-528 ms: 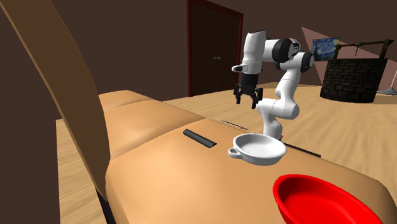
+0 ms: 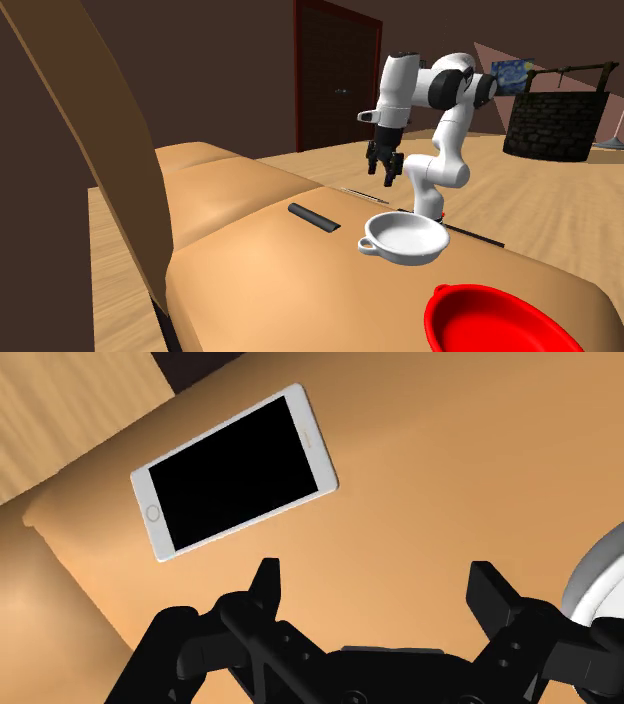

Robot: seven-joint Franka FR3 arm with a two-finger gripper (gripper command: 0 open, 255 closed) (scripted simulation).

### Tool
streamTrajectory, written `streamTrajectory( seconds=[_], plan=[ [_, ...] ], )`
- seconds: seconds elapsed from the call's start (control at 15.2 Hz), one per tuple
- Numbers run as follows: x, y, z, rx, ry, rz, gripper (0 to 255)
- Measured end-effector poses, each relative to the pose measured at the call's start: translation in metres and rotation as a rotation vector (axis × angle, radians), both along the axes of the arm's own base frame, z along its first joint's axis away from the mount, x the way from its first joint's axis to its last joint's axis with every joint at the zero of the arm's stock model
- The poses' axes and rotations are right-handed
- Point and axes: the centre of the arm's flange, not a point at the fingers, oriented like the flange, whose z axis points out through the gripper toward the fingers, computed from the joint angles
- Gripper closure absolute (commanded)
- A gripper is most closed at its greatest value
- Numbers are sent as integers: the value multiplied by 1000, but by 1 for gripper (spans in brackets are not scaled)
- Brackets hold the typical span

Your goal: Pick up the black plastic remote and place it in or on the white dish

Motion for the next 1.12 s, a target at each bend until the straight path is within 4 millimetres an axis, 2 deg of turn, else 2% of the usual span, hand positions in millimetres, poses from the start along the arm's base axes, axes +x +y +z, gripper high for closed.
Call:
streamTrajectory(
  seconds=[0.26,0.53,0.73,0.92,1.06,1.12],
  plan=[
    [49,3,-14,-37,-19,-253,0],
    [102,-8,-28,-72,-38,-505,0],
    [142,-22,-40,-99,-52,-694,0],
    [175,-44,-49,-126,-67,-884,0],
    [195,-64,-57,-145,-76,-1011,0],
    [199,-72,-57,-152,-80,-1059,0]
  ],
)
